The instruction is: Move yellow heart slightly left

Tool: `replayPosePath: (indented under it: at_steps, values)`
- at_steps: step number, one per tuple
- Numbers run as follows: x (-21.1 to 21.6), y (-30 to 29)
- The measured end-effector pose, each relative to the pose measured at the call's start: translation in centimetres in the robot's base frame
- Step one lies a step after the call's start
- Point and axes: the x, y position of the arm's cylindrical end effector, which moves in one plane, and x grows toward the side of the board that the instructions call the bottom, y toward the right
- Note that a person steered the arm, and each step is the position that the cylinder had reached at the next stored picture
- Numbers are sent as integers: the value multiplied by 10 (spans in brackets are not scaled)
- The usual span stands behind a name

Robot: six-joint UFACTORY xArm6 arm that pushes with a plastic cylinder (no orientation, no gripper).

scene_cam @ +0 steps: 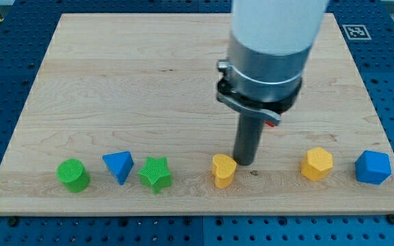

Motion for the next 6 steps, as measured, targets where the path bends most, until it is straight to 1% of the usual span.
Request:
replayPosePath:
  at_steps: [1,3,5,6]
  values:
    - [10,25]
    - [18,28]
    - [26,-1]
    - [26,-4]
